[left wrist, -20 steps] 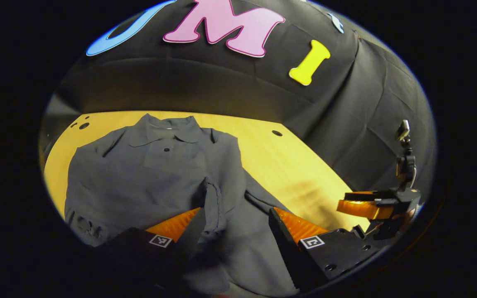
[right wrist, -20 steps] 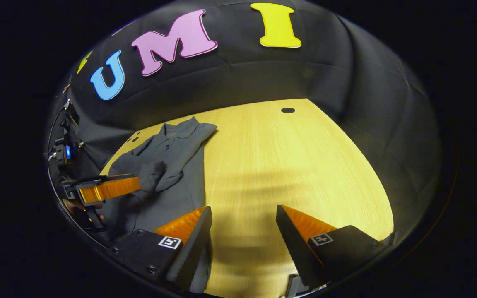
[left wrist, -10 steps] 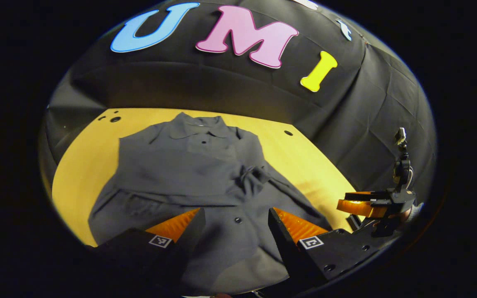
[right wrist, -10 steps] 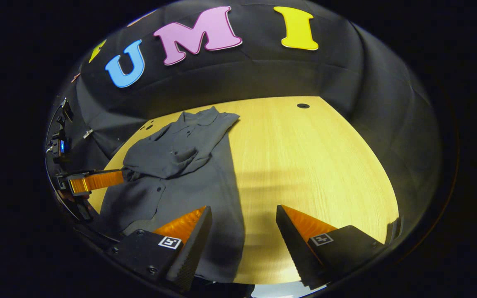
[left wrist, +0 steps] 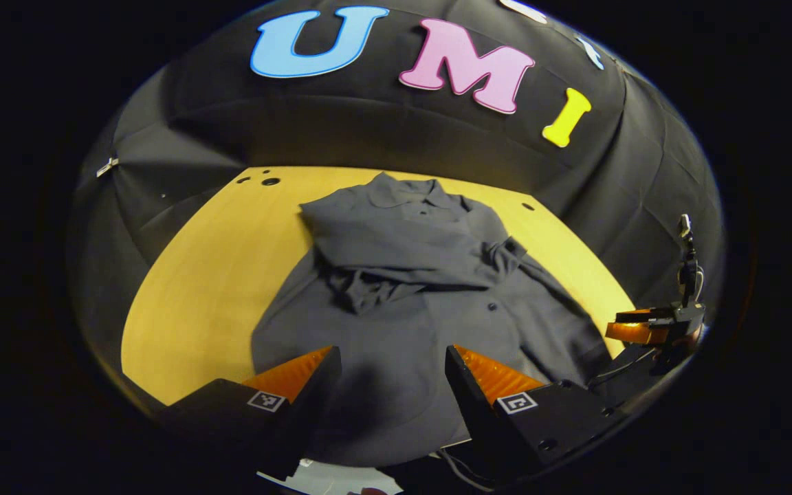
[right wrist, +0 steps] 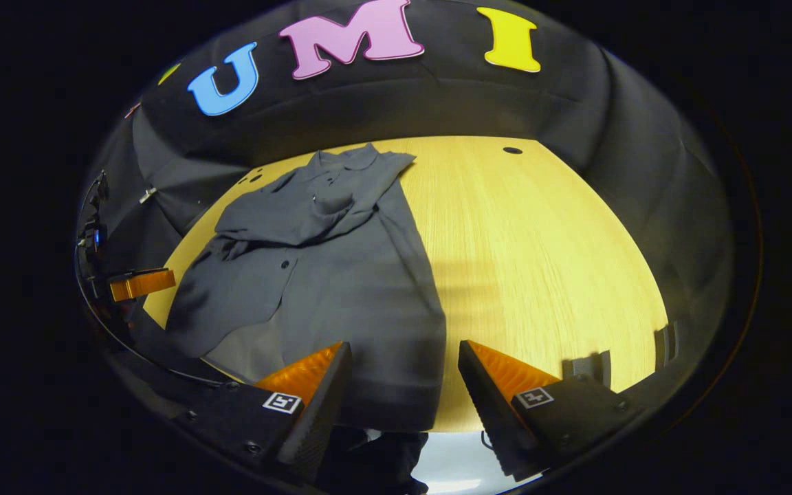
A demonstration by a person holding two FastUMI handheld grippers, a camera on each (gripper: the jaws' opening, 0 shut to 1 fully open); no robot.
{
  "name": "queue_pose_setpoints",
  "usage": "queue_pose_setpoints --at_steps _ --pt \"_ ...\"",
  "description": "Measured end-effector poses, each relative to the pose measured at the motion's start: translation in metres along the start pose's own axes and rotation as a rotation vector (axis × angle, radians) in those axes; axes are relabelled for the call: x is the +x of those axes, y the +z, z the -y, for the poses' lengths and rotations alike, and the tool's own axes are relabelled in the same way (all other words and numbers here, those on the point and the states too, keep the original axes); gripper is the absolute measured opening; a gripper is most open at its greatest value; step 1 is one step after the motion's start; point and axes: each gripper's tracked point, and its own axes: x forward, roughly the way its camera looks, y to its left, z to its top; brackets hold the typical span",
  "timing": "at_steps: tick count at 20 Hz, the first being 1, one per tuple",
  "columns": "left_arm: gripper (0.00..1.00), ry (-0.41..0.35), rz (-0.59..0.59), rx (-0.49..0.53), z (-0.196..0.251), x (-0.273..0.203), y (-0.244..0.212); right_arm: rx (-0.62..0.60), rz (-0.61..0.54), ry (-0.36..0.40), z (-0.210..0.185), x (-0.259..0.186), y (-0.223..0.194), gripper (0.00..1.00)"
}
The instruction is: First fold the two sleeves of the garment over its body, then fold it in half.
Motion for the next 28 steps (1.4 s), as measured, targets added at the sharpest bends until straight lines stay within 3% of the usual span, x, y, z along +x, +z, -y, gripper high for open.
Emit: queue_pose_setpoints --at_steps 4,5,6,10,16,19,21,23,25,26,28 --pt "0.96 0.072 -0.069 0.014 -0.036 -0.005 -0.039 0.002 -0.038 -0.044 0.0 0.001 -0.019 0.96" --pt "0.91 0.085 -0.089 0.015 -0.043 -0.006 -0.048 0.0 -0.043 -0.051 -0.001 0.001 -0.023 0.96" --pt "0.96 0.093 -0.108 0.011 -0.048 -0.006 -0.058 -0.001 -0.048 -0.054 -0.004 0.001 -0.025 0.96" --pt "0.95 0.118 -0.172 0.002 -0.064 -0.001 -0.084 -0.024 -0.077 -0.073 -0.007 0.006 -0.038 0.96" --pt "0.99 0.145 -0.218 0.054 -0.067 0.004 -0.093 -0.027 -0.158 -0.115 0.0 0.016 -0.064 0.96" --pt "1.0 0.149 -0.195 0.054 -0.064 0.009 -0.089 -0.05 -0.155 -0.111 -0.004 0.016 -0.057 0.96" --pt "1.0 0.118 -0.188 0.078 -0.054 0.015 -0.088 -0.053 -0.186 -0.1 -0.007 0.02 -0.061 0.96" --pt "0.58 0.035 -0.192 0.149 -0.03 0.019 -0.088 -0.089 -0.205 -0.048 -0.022 0.029 -0.056 0.6" --pt "0.16 0.004 -0.186 0.166 -0.026 0.026 -0.084 -0.106 -0.201 -0.031 -0.032 0.036 -0.049 0.25" --pt "0.14 -0.003 -0.187 0.149 -0.026 0.029 -0.08 -0.105 -0.198 -0.029 -0.033 0.04 -0.047 0.07" --pt "0.09 -0.002 -0.203 0.105 -0.027 0.03 -0.076 -0.059 -0.163 -0.008 -0.039 0.041 -0.041 0.06"
